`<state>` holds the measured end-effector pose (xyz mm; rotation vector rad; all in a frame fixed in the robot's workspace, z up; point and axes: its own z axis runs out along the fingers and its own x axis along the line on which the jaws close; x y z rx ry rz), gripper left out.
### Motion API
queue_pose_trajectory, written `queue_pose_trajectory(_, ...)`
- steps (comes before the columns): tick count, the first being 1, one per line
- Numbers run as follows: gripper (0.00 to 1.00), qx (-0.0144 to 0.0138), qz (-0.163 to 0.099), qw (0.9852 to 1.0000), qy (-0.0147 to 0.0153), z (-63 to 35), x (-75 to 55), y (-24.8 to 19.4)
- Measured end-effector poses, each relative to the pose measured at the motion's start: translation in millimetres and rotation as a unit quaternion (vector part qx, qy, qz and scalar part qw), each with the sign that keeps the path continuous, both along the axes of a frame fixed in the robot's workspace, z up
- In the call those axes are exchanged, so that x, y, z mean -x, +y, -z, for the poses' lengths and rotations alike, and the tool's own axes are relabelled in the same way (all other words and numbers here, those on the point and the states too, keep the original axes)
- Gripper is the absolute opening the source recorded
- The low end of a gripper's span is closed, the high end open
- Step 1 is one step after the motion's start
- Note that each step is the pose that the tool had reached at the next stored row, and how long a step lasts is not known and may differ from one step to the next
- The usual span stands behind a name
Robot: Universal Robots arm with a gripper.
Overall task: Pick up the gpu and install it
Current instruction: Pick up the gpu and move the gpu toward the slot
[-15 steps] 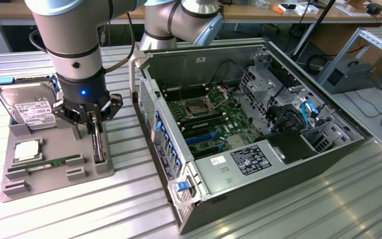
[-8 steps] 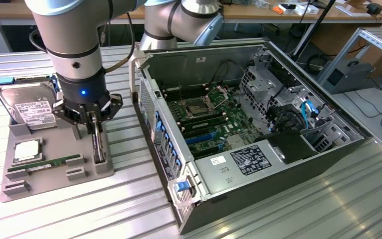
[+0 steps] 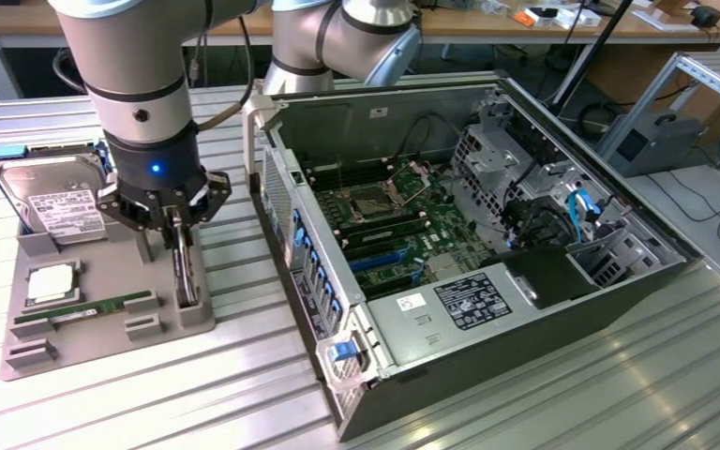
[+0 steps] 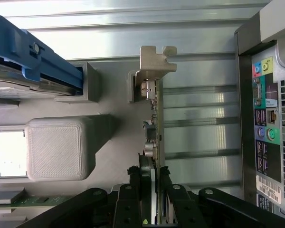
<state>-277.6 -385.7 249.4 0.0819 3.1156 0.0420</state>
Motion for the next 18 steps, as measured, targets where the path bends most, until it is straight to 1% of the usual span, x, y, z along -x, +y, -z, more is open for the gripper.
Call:
queue_pose_trajectory(6,0.27,0.0,0.0,1.0,0.0,-5.1,0.0,0.0)
queue_pose_trajectory(18,0.27,0.0,0.0,1.0,0.0,-11.3,0.0,0.0)
